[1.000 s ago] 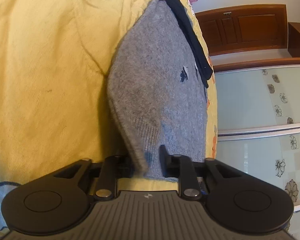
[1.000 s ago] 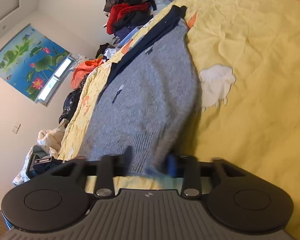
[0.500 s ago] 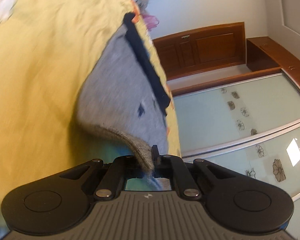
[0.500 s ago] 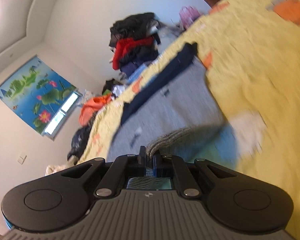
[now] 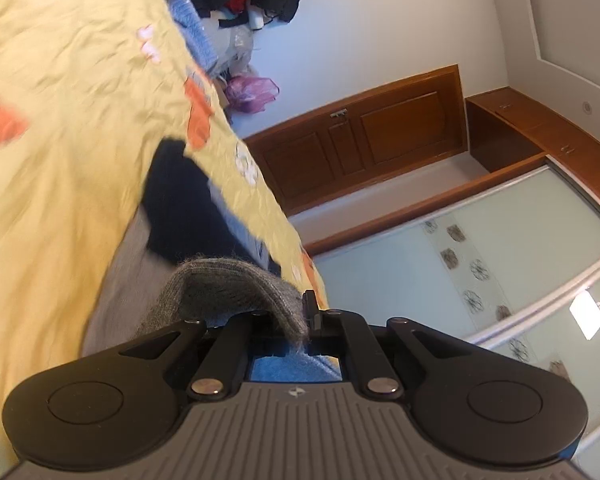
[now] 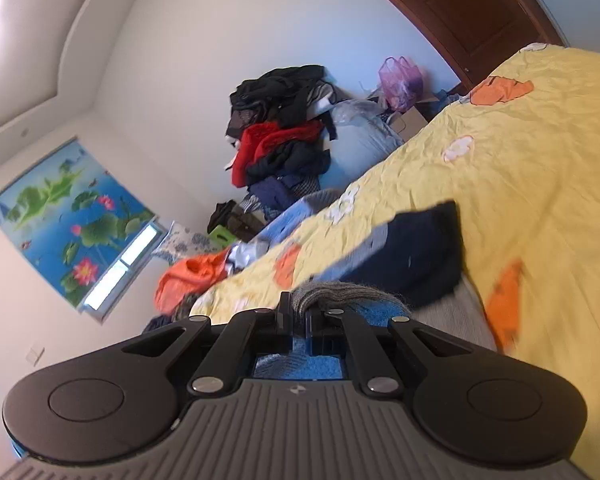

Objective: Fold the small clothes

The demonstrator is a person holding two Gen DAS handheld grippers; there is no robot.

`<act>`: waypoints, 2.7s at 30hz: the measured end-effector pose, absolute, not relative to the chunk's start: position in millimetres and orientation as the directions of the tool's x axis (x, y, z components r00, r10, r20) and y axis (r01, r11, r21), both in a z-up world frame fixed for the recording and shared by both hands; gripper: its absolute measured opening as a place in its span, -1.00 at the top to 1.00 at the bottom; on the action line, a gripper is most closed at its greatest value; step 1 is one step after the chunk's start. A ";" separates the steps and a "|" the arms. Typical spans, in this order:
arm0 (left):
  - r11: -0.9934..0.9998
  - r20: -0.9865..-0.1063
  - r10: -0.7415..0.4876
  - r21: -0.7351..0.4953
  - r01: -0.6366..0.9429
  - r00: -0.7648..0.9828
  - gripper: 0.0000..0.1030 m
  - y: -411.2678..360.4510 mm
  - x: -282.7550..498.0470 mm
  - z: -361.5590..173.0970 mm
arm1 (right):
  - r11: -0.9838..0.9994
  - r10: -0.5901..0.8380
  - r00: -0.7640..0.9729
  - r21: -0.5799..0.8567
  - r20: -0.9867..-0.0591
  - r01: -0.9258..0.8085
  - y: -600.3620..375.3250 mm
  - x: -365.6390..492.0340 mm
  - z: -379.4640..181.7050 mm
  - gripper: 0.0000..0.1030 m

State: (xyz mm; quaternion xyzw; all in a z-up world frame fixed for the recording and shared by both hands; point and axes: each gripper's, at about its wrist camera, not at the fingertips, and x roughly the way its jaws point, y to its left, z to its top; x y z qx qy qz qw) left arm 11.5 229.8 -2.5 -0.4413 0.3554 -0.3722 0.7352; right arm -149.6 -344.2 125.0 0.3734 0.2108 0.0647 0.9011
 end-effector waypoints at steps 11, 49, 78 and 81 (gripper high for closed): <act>0.387 -0.255 -0.856 -0.893 0.229 0.450 0.90 172.4 154.3 -0.1 | 0.689 0.209 0.898 0.709 -0.388 0.146 -394.9 -13.2 95.5 0.78; 0.421 -0.352 -0.865 -0.896 0.137 0.357 -0.80 221.2 58.1 -31.9 | 0.822 0.324 0.684 0.553 -0.654 0.139 -355.1 -102.9 71.4 -0.75; 0.529 -0.541 -0.784 -0.839 -0.127 0.303 0.06 218.1 74.1 -80.5 | 0.613 0.374 0.746 0.751 -0.551 0.247 -393.5 -139.8 16.3 -0.46; 0.603 -0.615 -0.734 -0.785 -0.141 0.289 0.65 218.9 74.6 -81.8 | 0.628 0.361 0.739 0.734 -0.569 0.258 -393.6 -144.5 19.6 -0.49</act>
